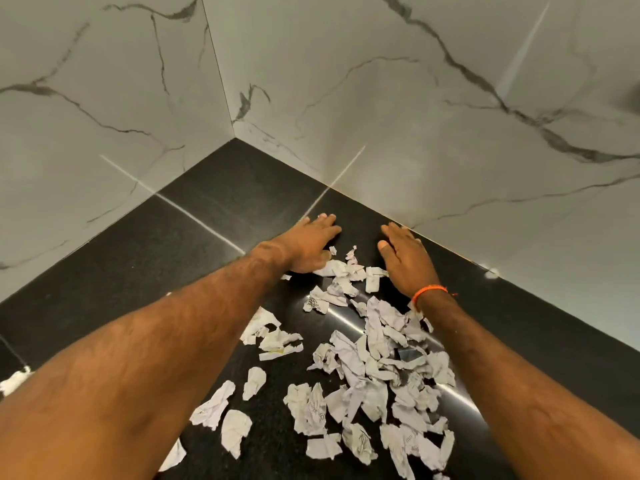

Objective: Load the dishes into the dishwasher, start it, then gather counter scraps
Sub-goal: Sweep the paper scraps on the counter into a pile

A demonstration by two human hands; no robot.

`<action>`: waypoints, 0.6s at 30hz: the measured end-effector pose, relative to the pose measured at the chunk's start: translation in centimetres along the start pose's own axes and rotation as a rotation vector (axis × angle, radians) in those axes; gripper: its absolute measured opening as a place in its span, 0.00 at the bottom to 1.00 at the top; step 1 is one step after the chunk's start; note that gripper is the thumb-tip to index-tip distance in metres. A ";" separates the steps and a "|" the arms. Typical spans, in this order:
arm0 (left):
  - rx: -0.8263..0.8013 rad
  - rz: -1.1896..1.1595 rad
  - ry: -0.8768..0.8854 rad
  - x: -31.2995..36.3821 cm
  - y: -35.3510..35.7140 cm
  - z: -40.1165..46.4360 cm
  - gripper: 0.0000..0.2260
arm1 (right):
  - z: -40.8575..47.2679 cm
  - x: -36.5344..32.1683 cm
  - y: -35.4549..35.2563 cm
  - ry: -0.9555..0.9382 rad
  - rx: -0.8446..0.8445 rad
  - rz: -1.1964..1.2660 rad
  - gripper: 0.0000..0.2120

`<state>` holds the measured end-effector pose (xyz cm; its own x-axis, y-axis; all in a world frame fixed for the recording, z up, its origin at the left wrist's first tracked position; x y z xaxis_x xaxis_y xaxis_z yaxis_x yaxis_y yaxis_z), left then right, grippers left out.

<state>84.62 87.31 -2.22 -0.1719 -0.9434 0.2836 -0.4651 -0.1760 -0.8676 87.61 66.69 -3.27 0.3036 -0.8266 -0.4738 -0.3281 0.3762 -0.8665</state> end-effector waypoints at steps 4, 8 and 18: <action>0.030 -0.076 0.117 1.4 2.7 -3.7 0.26 | -1.0 -0.7 2.2 -0.042 -0.118 -0.124 0.28; 0.065 -0.118 0.139 2.0 3.9 -7.2 0.24 | -3.8 -5.2 4.4 -0.189 -0.221 -0.016 0.28; 0.226 -0.152 0.016 3.5 5.3 -14.8 0.22 | -10.3 -8.4 4.7 -0.142 -0.315 -0.067 0.21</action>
<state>68.75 87.25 0.24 -0.1299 -0.8970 0.4224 -0.2817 -0.3751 -0.8831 74.32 71.07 -1.71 0.4478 -0.7705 -0.4537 -0.5568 0.1568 -0.8157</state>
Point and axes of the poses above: each hand's wrist, its own z-axis towards the middle knuckle, its own y-axis out of the palm, x = y × z, the point moved 5 cm from there along z, towards the middle knuckle, and after that the axes turned 6 degrees about -x, right-handed, at the moved point
